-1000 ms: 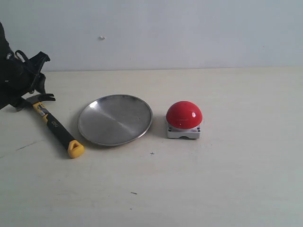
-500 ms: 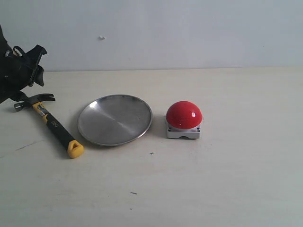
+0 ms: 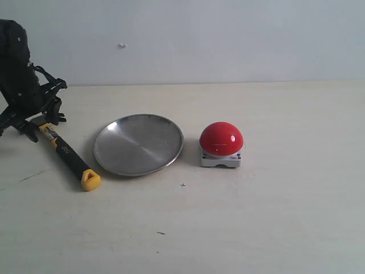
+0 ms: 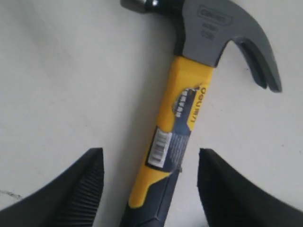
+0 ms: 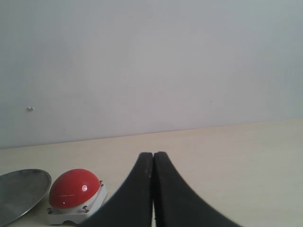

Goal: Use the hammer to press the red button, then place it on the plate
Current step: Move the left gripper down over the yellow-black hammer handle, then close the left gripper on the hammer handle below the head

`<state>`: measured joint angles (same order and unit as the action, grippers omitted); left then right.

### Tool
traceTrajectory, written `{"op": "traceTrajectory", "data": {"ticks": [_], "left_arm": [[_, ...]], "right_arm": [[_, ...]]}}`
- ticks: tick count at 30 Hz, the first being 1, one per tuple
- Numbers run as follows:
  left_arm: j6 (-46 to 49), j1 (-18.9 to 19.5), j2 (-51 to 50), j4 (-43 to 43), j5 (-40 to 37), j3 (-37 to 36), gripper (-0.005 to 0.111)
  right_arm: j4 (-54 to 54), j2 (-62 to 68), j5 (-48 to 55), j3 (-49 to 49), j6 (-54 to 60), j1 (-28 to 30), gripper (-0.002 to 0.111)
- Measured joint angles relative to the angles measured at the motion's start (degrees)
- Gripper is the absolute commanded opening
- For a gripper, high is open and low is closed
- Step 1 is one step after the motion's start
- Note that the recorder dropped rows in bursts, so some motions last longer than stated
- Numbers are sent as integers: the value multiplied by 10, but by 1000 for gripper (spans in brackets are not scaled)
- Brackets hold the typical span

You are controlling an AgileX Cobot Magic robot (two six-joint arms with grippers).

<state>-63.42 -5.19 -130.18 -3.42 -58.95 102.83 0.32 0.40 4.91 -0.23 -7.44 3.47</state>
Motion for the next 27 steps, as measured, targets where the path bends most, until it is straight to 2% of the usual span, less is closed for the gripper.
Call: {"op": "traceTrajectory", "data": {"ticks": [11, 18, 27], "left_arm": [[16, 12, -43, 8, 8, 61, 57], [30, 19, -44, 8, -5, 63, 57], [49, 19, -44, 8, 21, 63, 57]], "right_arm": [[-3, 0, 0, 0, 0, 0, 0], [-3, 0, 0, 0, 0, 0, 0], [-3, 0, 0, 0, 0, 0, 0]]}}
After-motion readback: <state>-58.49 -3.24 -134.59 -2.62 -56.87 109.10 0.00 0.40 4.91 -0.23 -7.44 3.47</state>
